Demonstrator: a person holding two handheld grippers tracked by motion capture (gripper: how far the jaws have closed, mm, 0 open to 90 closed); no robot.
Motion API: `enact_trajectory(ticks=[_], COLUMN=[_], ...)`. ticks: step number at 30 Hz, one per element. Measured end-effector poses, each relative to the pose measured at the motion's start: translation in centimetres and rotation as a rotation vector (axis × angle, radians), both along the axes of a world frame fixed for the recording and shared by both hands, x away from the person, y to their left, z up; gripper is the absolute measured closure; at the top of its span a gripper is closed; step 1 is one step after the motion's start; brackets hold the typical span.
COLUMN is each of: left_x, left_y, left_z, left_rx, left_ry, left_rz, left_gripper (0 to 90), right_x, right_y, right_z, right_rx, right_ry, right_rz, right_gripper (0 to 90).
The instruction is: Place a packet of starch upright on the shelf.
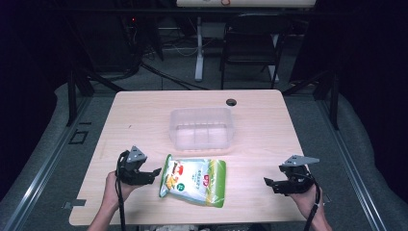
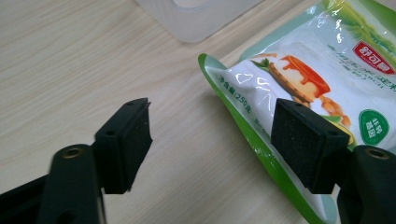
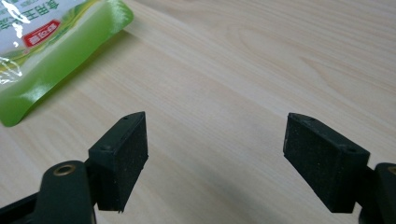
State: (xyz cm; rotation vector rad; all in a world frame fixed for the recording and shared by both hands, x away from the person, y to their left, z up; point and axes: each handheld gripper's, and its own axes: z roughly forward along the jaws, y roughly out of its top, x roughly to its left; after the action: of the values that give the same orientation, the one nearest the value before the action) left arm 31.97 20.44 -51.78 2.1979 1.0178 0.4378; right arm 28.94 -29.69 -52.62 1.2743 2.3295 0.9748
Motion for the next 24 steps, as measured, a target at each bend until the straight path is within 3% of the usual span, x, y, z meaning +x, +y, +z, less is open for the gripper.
enact_trajectory(ticks=[3,11,12,14,19,22,23,24], left_x=[0.2,0.9,1.1,1.7,3.5,4.4,4.6,5.2], left_y=[-0.3,-1.4,-1.7,-2.3,-4.5,-6.3,-6.6,-7.3], left_z=[0.1,0.4,0.4,0.6,1.0,0.4,0.1,-0.7], left_rx=[0.007,0.041,0.042,0.040,0.082,0.143,0.144,0.205], left_ry=[-0.010,-0.042,-0.050,-0.059,-0.060,-0.047,-0.044,-0.028], left_rz=[-0.003,-0.053,-0.056,-0.068,-0.127,-0.141,-0.151,-0.159], left_gripper=[35.4,75.6,84.0,89.1,89.9,89.9,89.9,89.9], right_x=[0.2,0.3,0.4,0.3,0.4,0.3,0.3,0.3], right_y=[0.0,0.4,0.4,0.3,0.2,0.3,0.3,0.2], right_z=[-0.1,-0.3,-0.4,-0.4,-0.4,-0.4,-0.5,-0.5], right_rx=[-0.006,-0.020,-0.019,-0.013,-0.015,-0.018,-0.016,-0.015], right_ry=[-0.004,0.009,0.014,0.016,0.014,0.016,0.016,0.019], right_rz=[-0.001,0.026,0.028,0.016,0.016,0.020,0.021,0.021], right_gripper=[21.5,22.7,23.0,23.0,23.1,23.4,23.5,23.5])
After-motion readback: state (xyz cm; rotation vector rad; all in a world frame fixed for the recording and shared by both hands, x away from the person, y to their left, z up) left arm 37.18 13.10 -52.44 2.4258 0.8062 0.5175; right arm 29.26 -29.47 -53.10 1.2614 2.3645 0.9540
